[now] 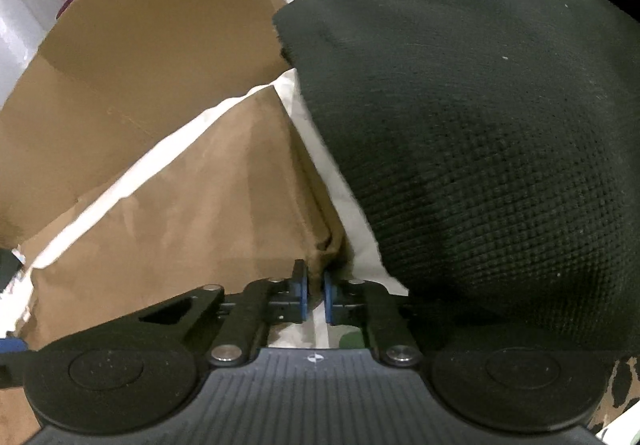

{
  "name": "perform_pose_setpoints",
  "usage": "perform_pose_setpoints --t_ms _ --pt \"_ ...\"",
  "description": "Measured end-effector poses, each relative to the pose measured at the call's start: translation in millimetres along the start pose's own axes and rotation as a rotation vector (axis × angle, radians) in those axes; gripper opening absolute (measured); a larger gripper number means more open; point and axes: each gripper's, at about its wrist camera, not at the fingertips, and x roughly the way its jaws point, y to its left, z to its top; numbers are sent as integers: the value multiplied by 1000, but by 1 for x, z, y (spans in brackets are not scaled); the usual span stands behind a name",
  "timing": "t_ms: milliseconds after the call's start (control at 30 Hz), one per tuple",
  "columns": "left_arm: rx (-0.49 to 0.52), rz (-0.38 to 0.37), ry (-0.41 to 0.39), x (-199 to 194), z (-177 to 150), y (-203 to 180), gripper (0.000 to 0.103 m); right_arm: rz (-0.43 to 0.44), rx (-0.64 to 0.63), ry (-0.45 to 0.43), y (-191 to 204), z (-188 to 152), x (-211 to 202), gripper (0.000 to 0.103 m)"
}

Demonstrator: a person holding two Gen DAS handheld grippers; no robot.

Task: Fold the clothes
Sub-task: 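Pinch the T-shirt side edge with the right gripper while the left gripper pinches beside it, then lift the pinched side edge and fold it over the T-shirt body with both grippers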

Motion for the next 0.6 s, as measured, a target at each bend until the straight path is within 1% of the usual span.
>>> perform_pose_setpoints --t_ms 33,67,133,200,267,467,600 --pt "17 -12 3 4 -1 -2 58 13 8 -4 -2 0 0 4" --pt "33 -23 7 9 -3 -4 50 31 14 -12 -4 0 -1 4" --pt "64 -54 12 18 -5 -8 41 60 22 -26 -9 2 -2 3" --pt "96 -68 10 26 -7 -14 36 85 31 -37 -12 1 -2 3" --pt "117 -83 12 35 -10 -20 25 122 55 -46 -16 4 -5 3" --pt "167 -126 45 61 -18 -36 8 204 90 -56 -21 12 -12 3" --pt "168 -133 27 67 -20 -40 7 271 97 -64 -18 18 -17 3"
